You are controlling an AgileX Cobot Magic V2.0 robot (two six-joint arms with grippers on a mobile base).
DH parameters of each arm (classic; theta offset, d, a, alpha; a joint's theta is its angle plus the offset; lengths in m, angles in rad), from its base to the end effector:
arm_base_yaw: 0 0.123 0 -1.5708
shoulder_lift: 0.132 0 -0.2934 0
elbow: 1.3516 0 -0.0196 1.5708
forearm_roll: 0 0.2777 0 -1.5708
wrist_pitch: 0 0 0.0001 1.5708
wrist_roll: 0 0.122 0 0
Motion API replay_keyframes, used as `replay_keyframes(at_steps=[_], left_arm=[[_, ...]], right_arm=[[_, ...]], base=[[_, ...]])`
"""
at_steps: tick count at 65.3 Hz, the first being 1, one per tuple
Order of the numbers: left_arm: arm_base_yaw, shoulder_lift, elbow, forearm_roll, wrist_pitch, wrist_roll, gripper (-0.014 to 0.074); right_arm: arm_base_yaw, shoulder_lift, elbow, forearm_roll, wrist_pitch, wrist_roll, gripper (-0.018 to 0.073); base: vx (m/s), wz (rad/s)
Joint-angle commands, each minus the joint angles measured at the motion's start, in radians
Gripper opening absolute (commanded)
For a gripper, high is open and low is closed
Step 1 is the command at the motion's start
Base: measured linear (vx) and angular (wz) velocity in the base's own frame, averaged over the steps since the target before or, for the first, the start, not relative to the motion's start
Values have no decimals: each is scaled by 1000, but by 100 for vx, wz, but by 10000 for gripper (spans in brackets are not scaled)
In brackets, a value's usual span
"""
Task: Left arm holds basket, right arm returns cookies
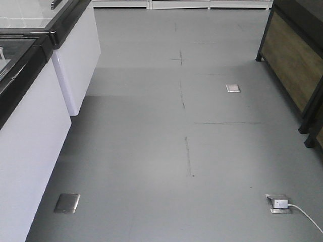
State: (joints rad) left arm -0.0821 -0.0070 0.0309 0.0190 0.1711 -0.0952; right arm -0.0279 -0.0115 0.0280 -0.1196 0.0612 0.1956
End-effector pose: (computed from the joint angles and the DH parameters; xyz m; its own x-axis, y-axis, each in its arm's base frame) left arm 0.1057 -0.0083 0.1835 -0.1129 -0.0674 -0.9913 0.0704 0.9946 -0.0756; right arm 0.1063 -0.0039 0.1985 0.0126 0.0758 -0.9970 0.0343 0.9965 0.0762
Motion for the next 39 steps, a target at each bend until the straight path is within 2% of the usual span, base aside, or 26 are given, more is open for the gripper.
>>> replay_keyframes(at_steps=[1, 39], left_arm=[[-6, -17, -34, -1, -70, 0, -7], [-6, -17, -34, -1, -70, 0, -7]], right_arm=[[0, -12, 19, -10, -69, -4, -11], [0, -12, 19, -10, -69, -4, -11]], base=[[0, 0], [0, 0]])
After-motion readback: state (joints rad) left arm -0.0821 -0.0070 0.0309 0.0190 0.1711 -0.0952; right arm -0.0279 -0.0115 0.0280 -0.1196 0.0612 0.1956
